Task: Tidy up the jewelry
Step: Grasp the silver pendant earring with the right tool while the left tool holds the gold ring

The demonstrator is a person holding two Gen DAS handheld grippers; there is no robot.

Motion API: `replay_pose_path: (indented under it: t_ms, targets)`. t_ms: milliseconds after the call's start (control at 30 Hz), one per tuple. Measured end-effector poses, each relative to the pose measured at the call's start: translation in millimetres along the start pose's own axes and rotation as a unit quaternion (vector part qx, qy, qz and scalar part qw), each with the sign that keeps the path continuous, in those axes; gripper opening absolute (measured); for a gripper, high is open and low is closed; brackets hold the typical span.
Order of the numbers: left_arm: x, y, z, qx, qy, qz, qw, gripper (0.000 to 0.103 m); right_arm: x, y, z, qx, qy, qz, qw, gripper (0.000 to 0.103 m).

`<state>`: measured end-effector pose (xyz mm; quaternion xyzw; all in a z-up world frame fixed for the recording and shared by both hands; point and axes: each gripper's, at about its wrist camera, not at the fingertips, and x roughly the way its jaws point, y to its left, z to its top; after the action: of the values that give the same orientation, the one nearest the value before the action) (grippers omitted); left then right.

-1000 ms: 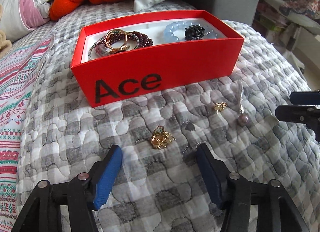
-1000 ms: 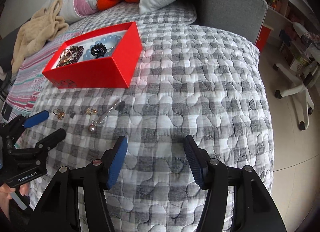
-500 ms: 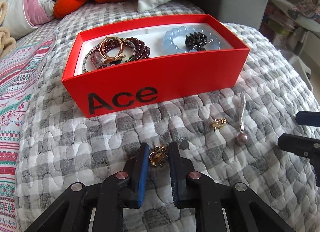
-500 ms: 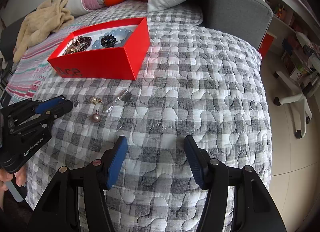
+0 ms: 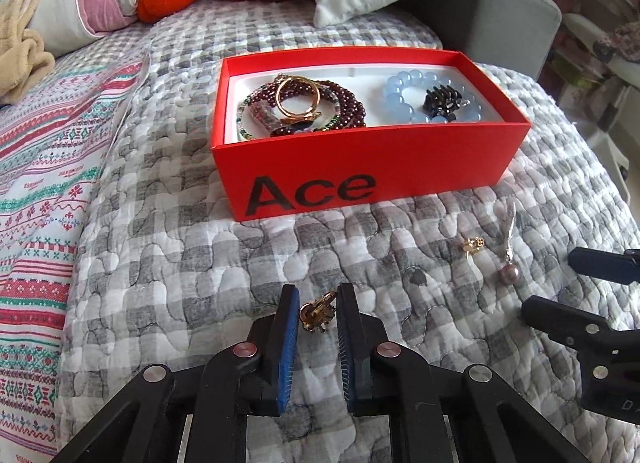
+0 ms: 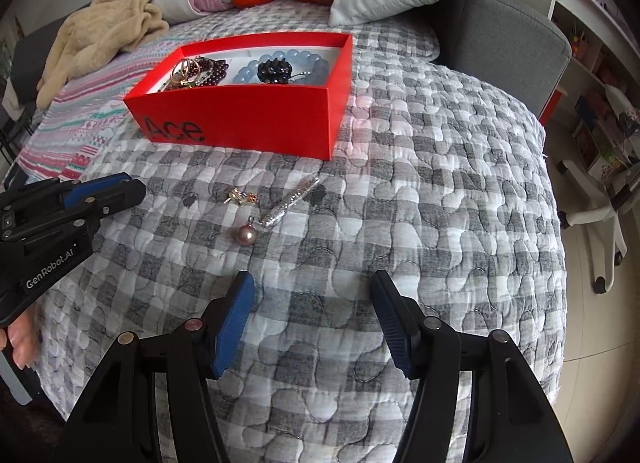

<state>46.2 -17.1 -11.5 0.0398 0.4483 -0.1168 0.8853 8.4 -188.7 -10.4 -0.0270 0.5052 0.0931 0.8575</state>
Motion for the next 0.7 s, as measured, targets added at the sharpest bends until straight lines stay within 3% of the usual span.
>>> replay_pose_path:
  t_ms: [233, 367, 567, 700]
  targets:
    - [-9.2, 10.8, -0.8, -0.01, -0.006, -0.006, 0.9999, 0.014, 6.3, 5.5, 19.9, 0.039, 0.008, 0.053, 0.998, 0.061]
    - [-13.1, 16.5, -1.1, -0.016, -0.007, -0.009, 0.9998, 0.014, 5.4, -10.4, 31.4, 0.096, 0.015, 0.08, 0.992, 0.046]
    - [-12.8, 21.6, -1.0, -0.026, 0.0, -0.009, 0.9996, 0.014, 18.2, -25.1, 41.5, 0.149, 0.021, 0.069, 0.986, 0.03]
    - [-11.9, 23.0, -0.3, -0.032, 0.002, -0.008, 0.9995, 0.014, 23.8, -13.5, 45.8, 0.134, 0.016, 0.053, 0.989, 0.025]
